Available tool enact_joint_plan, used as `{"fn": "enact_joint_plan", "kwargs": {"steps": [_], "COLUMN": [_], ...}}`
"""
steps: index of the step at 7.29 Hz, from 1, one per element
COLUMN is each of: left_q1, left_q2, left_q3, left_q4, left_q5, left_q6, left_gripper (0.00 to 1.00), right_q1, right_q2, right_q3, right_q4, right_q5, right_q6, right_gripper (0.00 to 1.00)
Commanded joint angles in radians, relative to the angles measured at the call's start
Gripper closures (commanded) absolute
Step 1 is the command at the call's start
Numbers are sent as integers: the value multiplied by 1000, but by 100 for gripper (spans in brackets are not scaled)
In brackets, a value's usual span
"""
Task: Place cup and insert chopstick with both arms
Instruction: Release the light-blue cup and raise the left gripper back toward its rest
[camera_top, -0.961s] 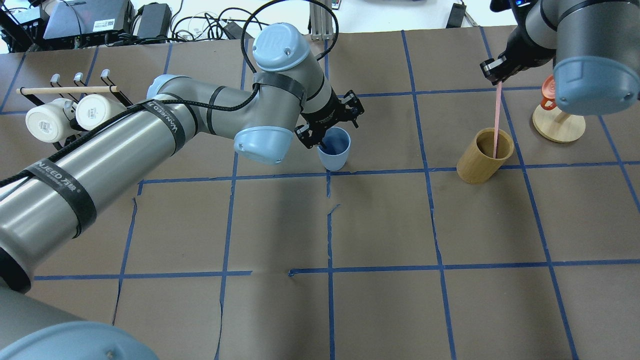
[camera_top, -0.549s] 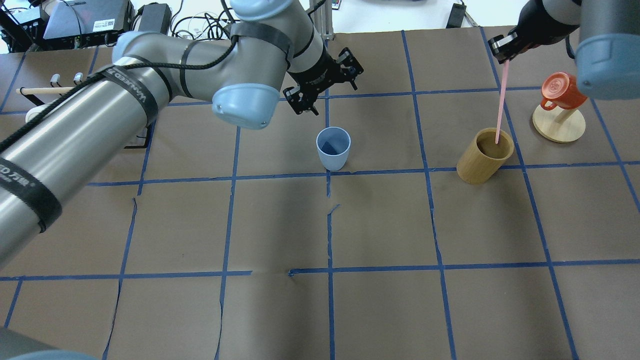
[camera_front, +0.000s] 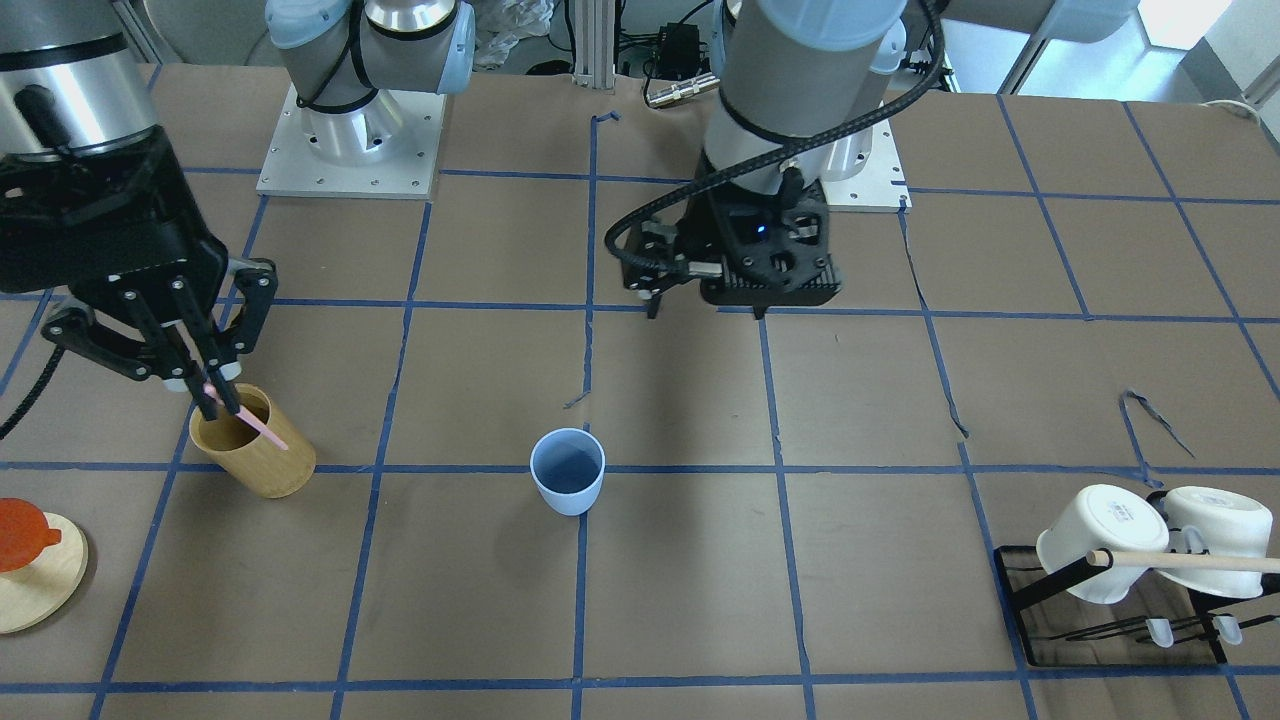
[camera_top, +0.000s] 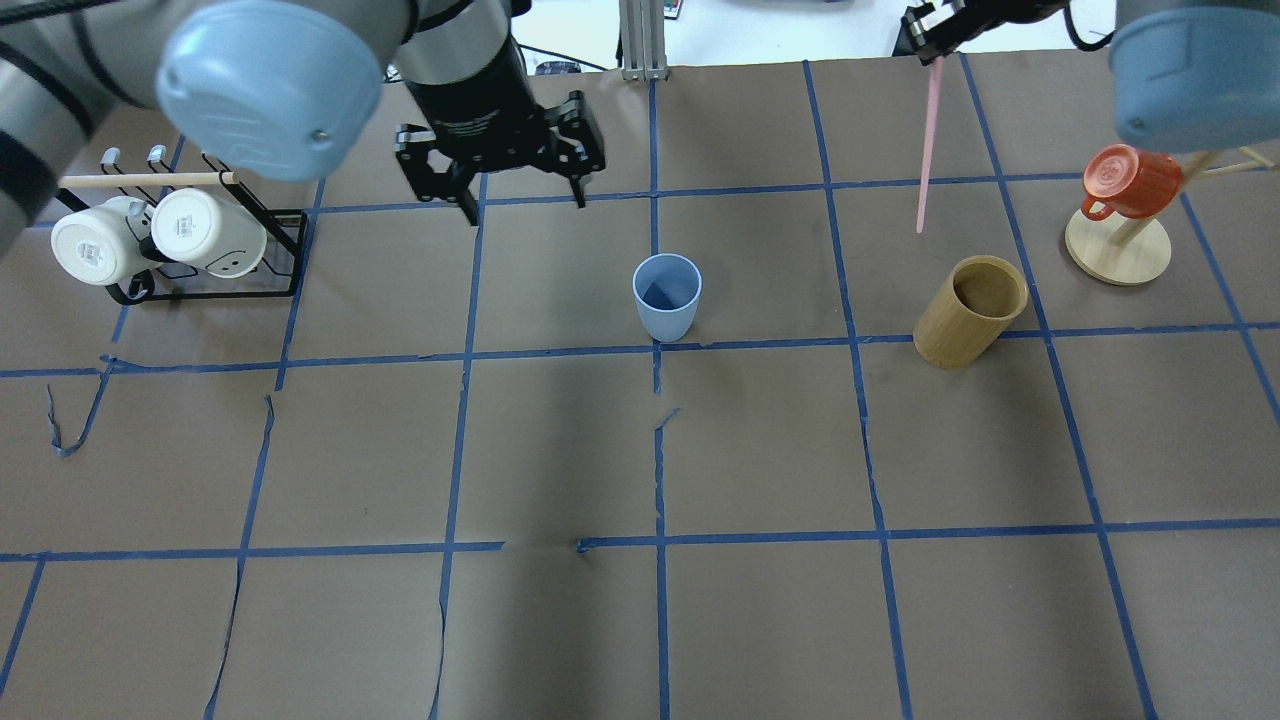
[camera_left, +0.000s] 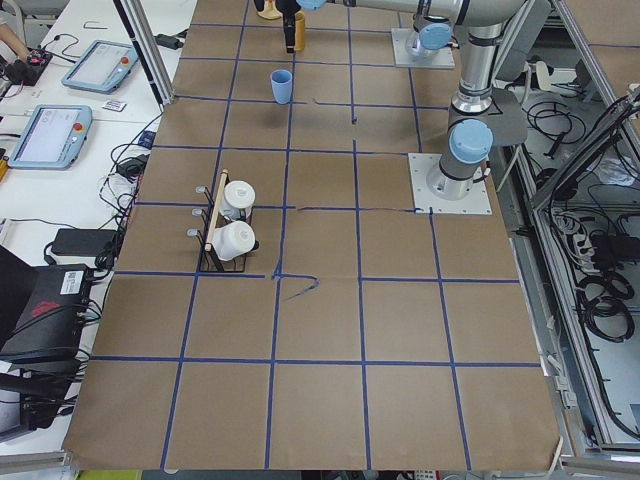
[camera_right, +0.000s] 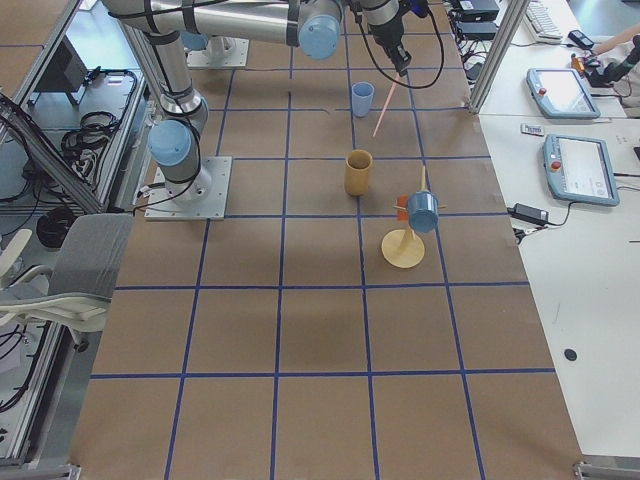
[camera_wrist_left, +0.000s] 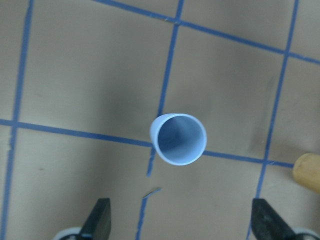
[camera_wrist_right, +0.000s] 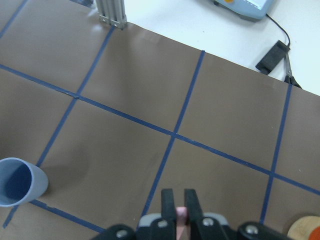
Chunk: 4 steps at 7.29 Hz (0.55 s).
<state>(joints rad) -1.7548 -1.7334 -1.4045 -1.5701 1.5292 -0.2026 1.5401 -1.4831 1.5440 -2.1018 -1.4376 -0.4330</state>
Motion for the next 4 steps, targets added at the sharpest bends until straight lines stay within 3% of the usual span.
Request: {"fn": "enact_joint_plan", "kwargs": {"steps": [1, 4], "left_q1": [125, 139], "left_q2": [78, 144], "left_q3": [-23, -116], "left_q4": [-93, -9], "left_q5": [77, 62], "left_q6": [201, 196], "left_gripper": [0, 0], "right_q1": [121, 294], "right_q2": [35, 115], "right_q3": [-10, 2], "right_q4": [-88, -260], "right_q5": [5, 5], "right_q6": [104, 249], "right_gripper": [100, 100]}}
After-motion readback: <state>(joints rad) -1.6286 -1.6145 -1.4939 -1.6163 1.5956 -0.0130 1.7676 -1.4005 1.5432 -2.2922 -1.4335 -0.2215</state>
